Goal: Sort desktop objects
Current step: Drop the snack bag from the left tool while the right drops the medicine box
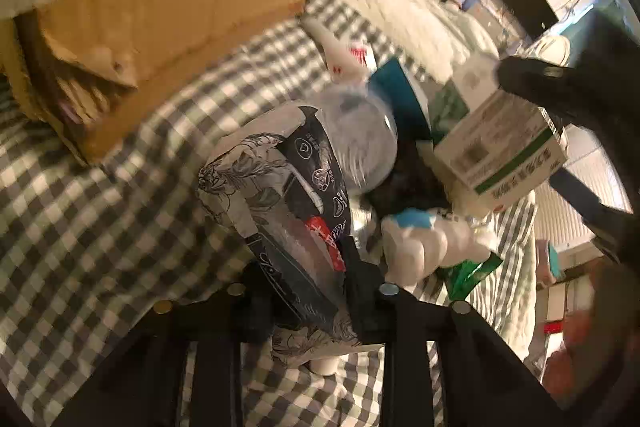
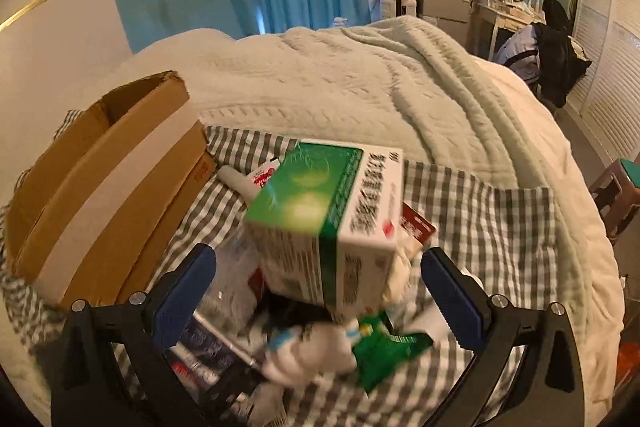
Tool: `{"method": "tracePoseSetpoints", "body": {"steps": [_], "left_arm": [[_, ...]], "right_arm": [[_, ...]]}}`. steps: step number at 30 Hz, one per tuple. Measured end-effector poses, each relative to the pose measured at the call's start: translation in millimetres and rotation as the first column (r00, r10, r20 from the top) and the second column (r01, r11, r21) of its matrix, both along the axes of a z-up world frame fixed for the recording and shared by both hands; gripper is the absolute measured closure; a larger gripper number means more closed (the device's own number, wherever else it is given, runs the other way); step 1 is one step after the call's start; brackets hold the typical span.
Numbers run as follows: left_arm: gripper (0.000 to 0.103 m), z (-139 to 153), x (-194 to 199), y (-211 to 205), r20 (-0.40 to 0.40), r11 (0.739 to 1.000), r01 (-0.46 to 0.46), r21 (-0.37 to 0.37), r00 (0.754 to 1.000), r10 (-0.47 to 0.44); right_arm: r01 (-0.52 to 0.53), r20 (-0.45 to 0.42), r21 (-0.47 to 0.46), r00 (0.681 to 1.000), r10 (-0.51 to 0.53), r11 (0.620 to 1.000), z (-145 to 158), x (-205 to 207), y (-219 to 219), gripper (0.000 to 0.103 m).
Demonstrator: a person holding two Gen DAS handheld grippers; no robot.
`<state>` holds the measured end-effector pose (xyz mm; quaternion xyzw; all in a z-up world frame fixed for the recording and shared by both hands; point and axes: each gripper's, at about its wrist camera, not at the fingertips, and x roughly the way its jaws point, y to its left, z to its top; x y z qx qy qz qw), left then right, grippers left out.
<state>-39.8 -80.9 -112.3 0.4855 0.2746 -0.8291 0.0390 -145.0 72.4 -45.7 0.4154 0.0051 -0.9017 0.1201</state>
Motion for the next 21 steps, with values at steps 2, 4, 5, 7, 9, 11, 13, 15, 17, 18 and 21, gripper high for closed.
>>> {"method": "tracePoseSetpoints", "body": {"steps": [2, 4, 5, 7, 9, 11, 13, 15, 17, 18, 21], "left_arm": [[0.081, -4, 4, -11, -0.004, 0.999, -0.017, 0.03, 1.0, 0.017], [0.083, -2, 11, -28, -0.01, 0.998, -0.033, 0.049, 0.999, 0.033], [0.084, 0, 12, -32, -0.015, 0.998, -0.038, 0.05, 0.999, 0.038], [0.084, 3, 12, -46, -0.026, 0.998, -0.038, 0.051, 0.999, 0.039], [0.085, 9, 13, -49, -0.035, 0.998, -0.031, 0.045, 0.999, 0.033], [0.085, 11, 20, -41, -0.04, 0.999, -0.026, 0.045, 0.999, 0.028], [0.085, 19, 15, -18, -0.039, 0.999, -0.017, 0.046, 0.999, 0.019], [0.085, 28, 9, -5, -0.035, 0.999, 0.006, 0.034, 0.999, -0.005], [0.085, 34, 8, 3, 0.001, 0.999, 0.039, 0.026, 0.999, -0.039], [0.085, 36, 9, 4, 0.018, 0.997, 0.059, 0.052, 0.998, -0.06], [0.085, 58, 15, 7, 0.016, 0.994, 0.096, 0.051, 0.995, -0.097]], "right_arm": [[0.002, 0.009, -0.004, 1.0, -0.002, 1.0, -3, -8, -3, 0.0], [-0.011, 0.026, 0.016, 1.0, 0.011, 1.0, -8, -18, -7, 0.0], [-0.015, 0.039, 0.042, 0.999, 0.014, 0.999, -11, -21, -7, 0.0], [-0.017, 0.065, 0.06, 0.998, 0.013, 0.998, -17, -24, -2, 0.015], [-0.007, 0.101, 0.005, 0.995, 0.006, 1.0, -20, -21, 13, 0.023], [-0.007, 0.125, -0.051, 0.992, 0.013, 0.999, -20, -16, 26, 0.024], [-0.009, 0.137, -0.073, 0.99, 0.019, 0.997, -16, -9, 33, 0.024], [0.0, 0.154, -0.114, 0.988, 0.018, 0.993, -8, 1, 42, 0.024], [0.024, 0.153, -0.139, 0.988, -0.003, 0.99, 3, 11, 51, 0.024], [0.041, 0.155, -0.137, 0.988, -0.019, 0.99, 8, 16, 55, 0.024], [0.054, 0.135, -0.131, 0.99, -0.036, 0.99, 31, 35, 61, 0.024]]}}
